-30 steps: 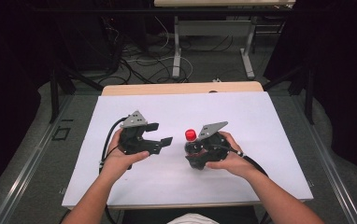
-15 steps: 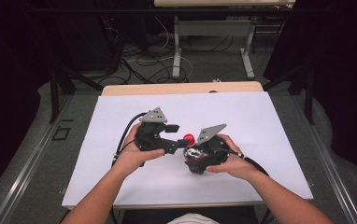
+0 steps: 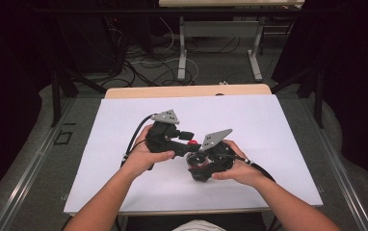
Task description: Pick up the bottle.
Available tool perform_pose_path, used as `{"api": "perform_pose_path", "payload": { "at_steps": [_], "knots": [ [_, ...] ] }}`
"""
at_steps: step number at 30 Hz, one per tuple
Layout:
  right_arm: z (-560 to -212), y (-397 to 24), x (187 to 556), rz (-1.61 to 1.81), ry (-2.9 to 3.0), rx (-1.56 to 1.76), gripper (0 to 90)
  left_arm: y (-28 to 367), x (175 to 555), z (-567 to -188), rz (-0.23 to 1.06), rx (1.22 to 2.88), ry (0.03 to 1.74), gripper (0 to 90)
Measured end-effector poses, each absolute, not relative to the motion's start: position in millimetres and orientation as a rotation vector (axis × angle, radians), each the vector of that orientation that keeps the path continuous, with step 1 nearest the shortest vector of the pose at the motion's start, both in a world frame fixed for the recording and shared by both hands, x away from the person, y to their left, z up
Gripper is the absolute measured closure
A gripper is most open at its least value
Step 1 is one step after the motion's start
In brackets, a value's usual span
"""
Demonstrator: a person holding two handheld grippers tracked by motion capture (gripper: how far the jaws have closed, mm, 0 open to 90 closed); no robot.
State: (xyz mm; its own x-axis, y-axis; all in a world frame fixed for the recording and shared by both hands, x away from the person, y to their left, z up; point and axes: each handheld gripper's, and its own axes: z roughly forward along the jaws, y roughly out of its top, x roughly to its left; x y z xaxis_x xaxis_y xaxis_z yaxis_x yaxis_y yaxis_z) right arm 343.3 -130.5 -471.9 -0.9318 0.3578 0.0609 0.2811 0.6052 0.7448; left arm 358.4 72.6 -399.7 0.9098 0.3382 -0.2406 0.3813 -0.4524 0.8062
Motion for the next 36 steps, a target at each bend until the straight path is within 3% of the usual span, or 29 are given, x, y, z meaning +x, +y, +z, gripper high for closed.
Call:
{"api": "perform_pose_path", "payload": {
  "at_steps": [8, 18, 32, 36],
  "knots": [
    [-471.7, -130.5, 343.4, 1.314, 2.754, 0.526, 30.3, 69.4, 359.6, -402.7, -0.116, 2.096, 0.48, 55.9],
    [-473.8, -129.2, 343.0, 1.343, 2.723, 0.552, 30.4, 68.7, 354.6, -403.1, -0.043, 2.079, 0.512, 60.8],
    [-475.3, -120.1, 339.4, 1.202, 2.557, 0.697, 30.4, 52.5, 335.8, -403.7, 0.204, 2.012, 0.86, 61.2],
    [-476.4, -119.3, 340.0, 1.208, 2.578, 0.699, 30.3, 50.9, 334.5, -401.9, 0.208, 2.015, 0.908, 61.0]
  ]
}}
